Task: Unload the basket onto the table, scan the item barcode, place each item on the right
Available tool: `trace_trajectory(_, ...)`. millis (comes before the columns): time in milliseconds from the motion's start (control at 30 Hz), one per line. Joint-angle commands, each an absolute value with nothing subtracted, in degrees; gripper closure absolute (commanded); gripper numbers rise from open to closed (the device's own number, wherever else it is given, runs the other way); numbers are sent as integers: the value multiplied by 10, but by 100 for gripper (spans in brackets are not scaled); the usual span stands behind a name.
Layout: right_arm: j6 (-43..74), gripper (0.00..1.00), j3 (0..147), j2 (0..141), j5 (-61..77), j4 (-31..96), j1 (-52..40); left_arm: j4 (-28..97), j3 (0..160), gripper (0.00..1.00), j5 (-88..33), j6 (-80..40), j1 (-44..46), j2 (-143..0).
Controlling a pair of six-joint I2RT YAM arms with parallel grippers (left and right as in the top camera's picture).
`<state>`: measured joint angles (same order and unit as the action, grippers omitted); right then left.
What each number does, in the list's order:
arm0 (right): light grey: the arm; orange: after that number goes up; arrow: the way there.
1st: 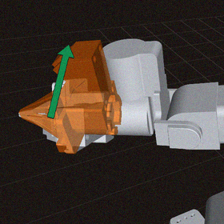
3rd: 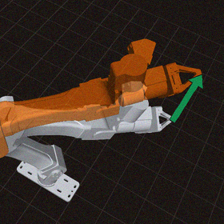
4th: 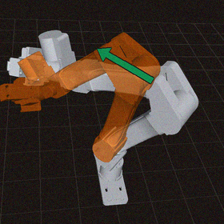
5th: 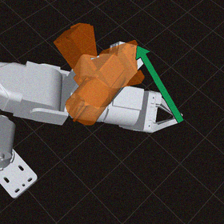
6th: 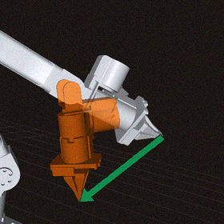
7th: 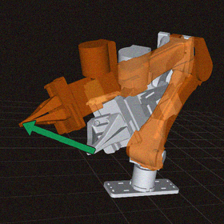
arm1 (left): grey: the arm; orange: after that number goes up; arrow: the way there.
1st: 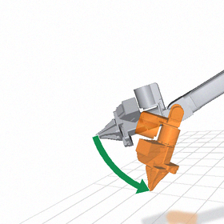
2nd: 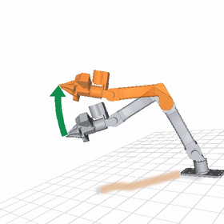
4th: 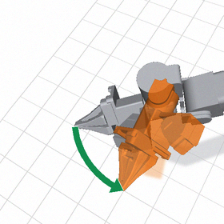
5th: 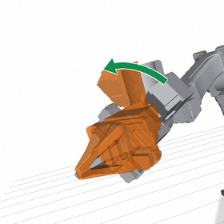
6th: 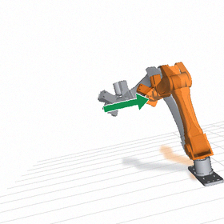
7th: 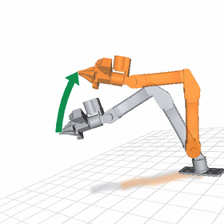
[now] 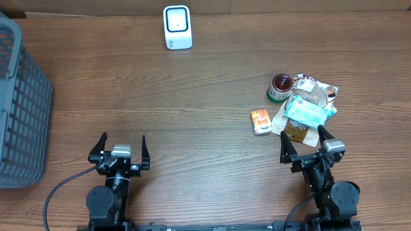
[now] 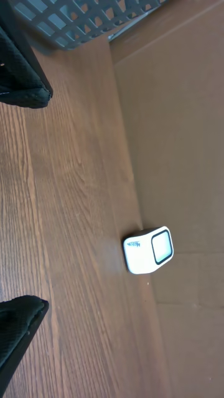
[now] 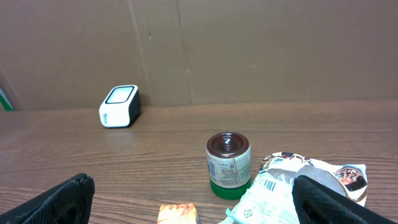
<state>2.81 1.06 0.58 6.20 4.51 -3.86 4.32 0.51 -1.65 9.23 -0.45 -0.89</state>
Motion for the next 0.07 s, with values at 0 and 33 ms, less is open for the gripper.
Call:
trace_trajectory(0,30,0,4,2,65,42,-42,44,3,0,-13,103,-2,-3)
trace_trajectory(33,30,0,4,2,65,42,-42,44,3,0,-13,103,-2,-3)
